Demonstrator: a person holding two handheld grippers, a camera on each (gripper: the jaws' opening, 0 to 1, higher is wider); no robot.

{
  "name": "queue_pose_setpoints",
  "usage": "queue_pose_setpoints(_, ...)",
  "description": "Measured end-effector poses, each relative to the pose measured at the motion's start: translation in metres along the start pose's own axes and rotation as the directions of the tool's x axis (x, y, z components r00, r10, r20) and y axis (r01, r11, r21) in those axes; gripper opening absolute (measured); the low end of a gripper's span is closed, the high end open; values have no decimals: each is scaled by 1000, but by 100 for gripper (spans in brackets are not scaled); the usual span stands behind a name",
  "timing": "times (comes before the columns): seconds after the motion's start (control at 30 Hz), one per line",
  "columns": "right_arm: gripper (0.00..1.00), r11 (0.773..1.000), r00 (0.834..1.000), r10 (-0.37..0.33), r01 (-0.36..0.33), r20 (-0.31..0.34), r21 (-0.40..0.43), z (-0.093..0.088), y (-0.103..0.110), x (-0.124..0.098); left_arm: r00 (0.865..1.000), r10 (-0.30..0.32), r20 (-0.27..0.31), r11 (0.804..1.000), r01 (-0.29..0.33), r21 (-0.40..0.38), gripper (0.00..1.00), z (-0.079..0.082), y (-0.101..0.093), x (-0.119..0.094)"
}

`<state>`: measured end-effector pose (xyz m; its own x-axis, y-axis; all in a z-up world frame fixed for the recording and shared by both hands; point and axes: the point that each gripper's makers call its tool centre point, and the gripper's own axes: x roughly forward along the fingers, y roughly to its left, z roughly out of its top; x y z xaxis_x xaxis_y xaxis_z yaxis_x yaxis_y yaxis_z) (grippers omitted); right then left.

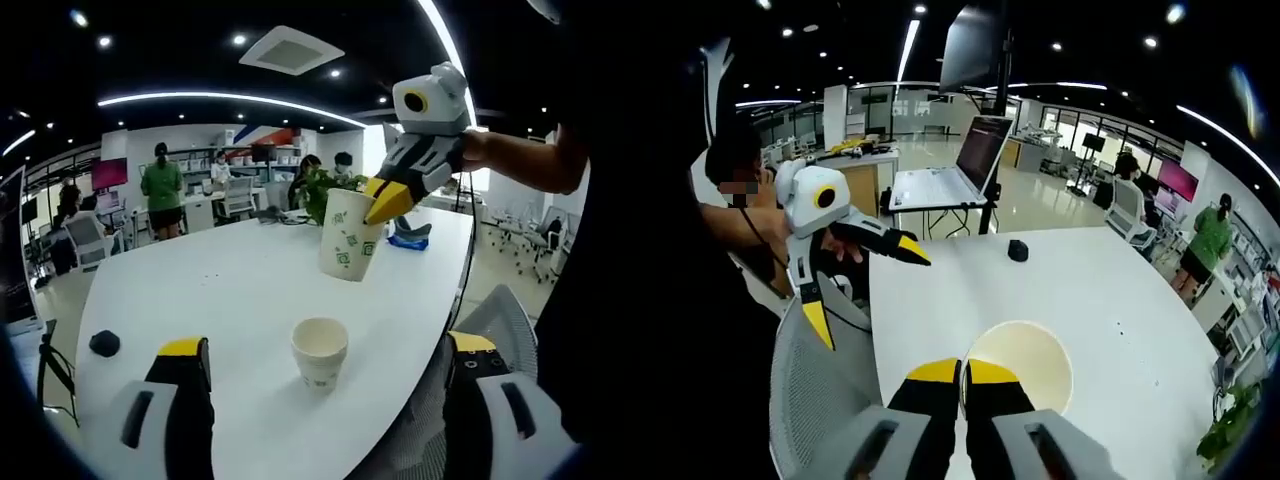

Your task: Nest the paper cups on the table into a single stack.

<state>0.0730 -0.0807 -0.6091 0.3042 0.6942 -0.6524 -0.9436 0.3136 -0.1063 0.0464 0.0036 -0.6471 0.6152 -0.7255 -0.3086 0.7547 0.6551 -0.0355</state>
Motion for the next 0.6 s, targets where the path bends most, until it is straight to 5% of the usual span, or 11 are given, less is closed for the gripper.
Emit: queue_pose_setpoints(0.6, 0, 999, 998, 26, -27, -49, -22, -14, 4, 39, 1000, -6, -17, 1000, 6, 15, 96, -6, -1, -1)
